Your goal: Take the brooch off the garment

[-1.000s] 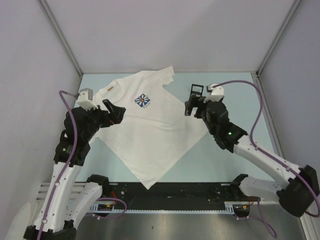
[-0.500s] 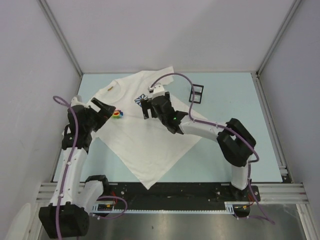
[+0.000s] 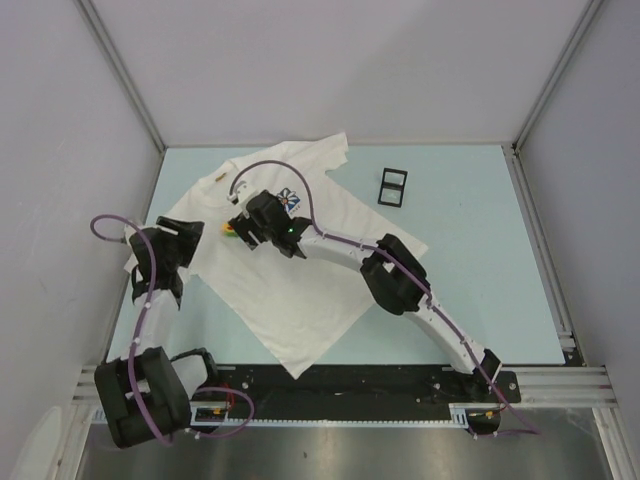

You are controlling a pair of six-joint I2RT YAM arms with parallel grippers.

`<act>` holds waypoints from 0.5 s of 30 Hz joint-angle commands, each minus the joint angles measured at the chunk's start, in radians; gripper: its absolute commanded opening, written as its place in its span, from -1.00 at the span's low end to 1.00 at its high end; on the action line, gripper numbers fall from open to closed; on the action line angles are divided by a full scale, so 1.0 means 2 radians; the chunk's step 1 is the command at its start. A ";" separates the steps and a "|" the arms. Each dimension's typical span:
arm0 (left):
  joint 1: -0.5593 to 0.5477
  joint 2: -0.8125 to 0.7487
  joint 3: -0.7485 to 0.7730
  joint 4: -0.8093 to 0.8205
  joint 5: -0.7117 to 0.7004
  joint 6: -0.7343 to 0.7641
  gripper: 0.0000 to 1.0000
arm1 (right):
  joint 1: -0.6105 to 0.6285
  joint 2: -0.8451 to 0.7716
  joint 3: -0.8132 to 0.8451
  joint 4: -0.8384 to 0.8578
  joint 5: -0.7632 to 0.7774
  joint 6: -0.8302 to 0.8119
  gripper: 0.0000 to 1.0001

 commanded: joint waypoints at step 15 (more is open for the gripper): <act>0.041 0.148 -0.018 0.152 0.085 0.011 -0.39 | 0.016 0.069 0.104 -0.005 -0.054 -0.061 0.71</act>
